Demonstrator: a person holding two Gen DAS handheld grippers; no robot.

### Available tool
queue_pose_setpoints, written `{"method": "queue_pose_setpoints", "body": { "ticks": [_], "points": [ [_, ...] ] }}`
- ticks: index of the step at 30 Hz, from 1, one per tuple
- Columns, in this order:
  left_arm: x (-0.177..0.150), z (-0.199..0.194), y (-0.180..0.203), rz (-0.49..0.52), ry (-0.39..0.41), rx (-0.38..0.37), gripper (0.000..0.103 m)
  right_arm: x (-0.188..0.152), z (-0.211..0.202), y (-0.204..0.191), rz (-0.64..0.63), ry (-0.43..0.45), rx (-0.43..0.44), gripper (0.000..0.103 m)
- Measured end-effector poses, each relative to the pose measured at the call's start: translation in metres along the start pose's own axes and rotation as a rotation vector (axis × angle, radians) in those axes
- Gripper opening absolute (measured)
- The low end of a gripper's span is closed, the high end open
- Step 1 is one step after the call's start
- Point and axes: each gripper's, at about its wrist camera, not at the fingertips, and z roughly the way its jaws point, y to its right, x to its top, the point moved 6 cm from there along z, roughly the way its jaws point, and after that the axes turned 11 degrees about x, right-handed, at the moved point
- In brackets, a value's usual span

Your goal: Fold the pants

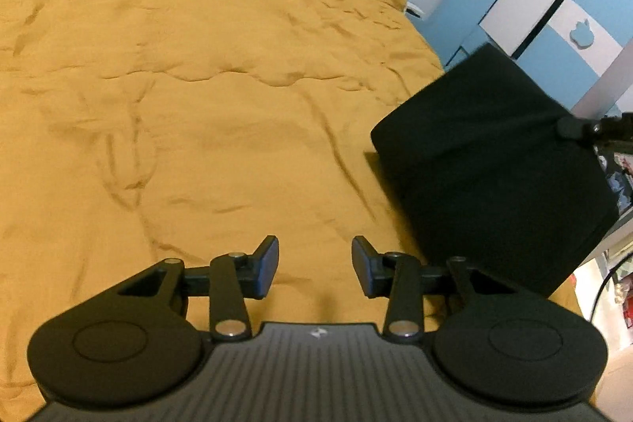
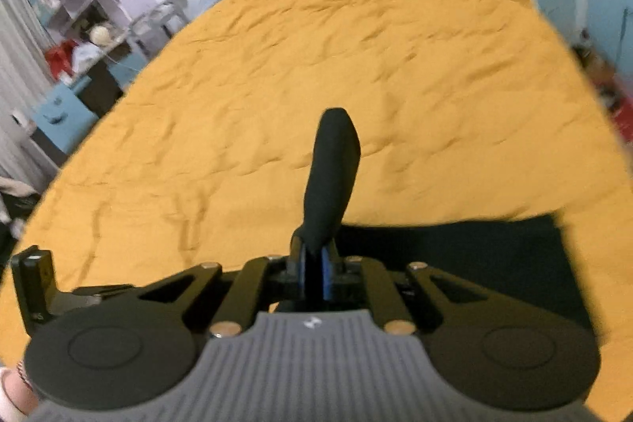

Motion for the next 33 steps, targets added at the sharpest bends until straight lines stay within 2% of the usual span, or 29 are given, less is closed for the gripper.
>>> {"method": "queue_pose_setpoints", "body": {
  "ticks": [5, 10, 14, 18, 23, 26, 29, 33],
  "points": [
    [0.003, 0.010, 0.028, 0.036, -0.002, -0.036, 0.043, 0.012, -0.033, 0.060, 0.009, -0.026, -0.129, 0.002],
    [0.002, 0.025, 0.048, 0.066, -0.019, -0.051, 0.042, -0.003, -0.040, 0.127, 0.061, -0.037, -0.224, 0.002],
    [0.000, 0.037, 0.061, 0.080, -0.040, -0.059, 0.042, -0.017, -0.027, 0.162, 0.051, -0.039, -0.278, 0.002],
    [-0.004, 0.045, 0.075, 0.087, -0.055, -0.085, 0.042, -0.025, 0.003, 0.186, 0.018, -0.069, -0.353, 0.002],
    [-0.005, 0.058, 0.090, 0.062, -0.071, -0.130, 0.042, -0.048, 0.030, 0.217, 0.034, -0.084, -0.392, 0.003],
    [-0.002, 0.065, 0.098, 0.004, -0.077, -0.178, 0.042, -0.053, 0.028, 0.224, 0.055, -0.066, -0.403, 0.016],
    [0.002, 0.073, 0.103, -0.097, -0.093, -0.249, 0.044, -0.055, 0.007, 0.226, 0.098, -0.022, -0.381, 0.046],
    [0.001, 0.089, 0.114, -0.256, -0.122, -0.378, 0.052, -0.070, -0.019, 0.231, 0.235, 0.037, -0.257, 0.054]
  ]
}}
